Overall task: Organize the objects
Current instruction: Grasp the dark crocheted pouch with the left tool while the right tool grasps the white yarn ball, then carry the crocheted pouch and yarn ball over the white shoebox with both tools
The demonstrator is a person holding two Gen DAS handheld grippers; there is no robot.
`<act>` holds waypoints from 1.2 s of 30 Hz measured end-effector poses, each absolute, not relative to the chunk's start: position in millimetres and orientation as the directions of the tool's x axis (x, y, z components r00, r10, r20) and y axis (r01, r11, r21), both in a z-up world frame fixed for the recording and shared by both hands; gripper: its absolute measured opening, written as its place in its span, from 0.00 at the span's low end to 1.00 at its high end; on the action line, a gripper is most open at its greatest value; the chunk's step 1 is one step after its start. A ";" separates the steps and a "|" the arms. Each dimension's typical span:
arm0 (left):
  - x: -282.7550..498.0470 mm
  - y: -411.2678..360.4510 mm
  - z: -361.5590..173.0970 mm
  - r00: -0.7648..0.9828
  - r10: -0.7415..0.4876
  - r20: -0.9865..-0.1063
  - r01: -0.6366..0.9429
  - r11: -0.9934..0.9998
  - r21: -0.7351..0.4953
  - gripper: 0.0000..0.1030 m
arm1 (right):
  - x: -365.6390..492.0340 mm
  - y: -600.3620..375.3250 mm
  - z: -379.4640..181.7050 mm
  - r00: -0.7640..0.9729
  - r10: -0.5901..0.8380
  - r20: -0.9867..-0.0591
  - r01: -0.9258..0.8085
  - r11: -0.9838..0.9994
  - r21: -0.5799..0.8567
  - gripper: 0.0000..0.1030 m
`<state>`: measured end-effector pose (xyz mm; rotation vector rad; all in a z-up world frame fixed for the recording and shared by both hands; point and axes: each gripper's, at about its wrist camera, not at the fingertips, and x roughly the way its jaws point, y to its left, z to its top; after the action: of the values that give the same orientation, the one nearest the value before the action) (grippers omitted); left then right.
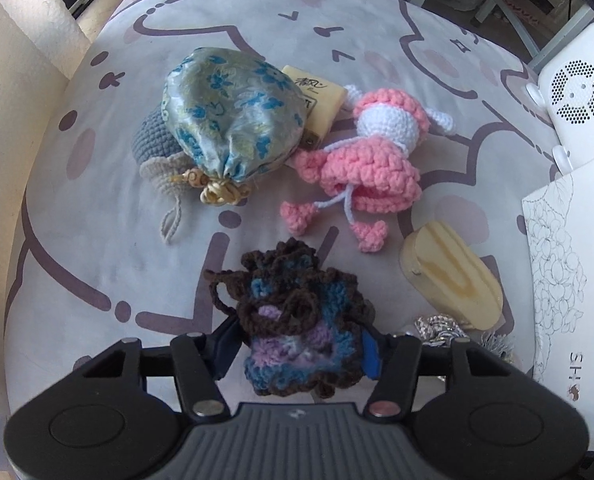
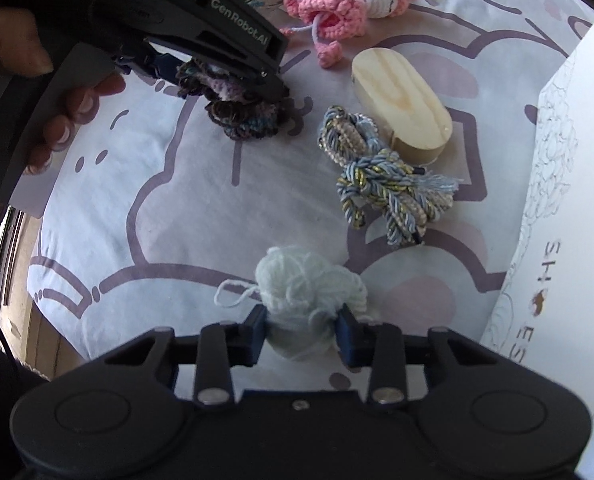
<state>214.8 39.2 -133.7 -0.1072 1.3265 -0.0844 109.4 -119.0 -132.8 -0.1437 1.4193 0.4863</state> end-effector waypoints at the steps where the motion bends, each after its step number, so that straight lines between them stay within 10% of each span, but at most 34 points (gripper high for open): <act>1: 214.3 39.2 -132.9 0.243 -0.119 -0.963 0.004 0.993 -0.122 0.54 | 109.4 -119.5 -131.7 0.075 0.245 -0.967 -0.407 0.892 0.195 0.35; 36: 140.4 42.6 31.8 0.656 -0.019 -0.754 -0.043 0.997 -0.063 0.46 | 124.0 -190.1 9.2 0.553 0.358 -0.752 -0.281 0.930 0.235 0.34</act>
<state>140.4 42.6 31.8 -0.0770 0.8552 0.0132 124.0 -190.1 9.2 0.0910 0.9091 0.3782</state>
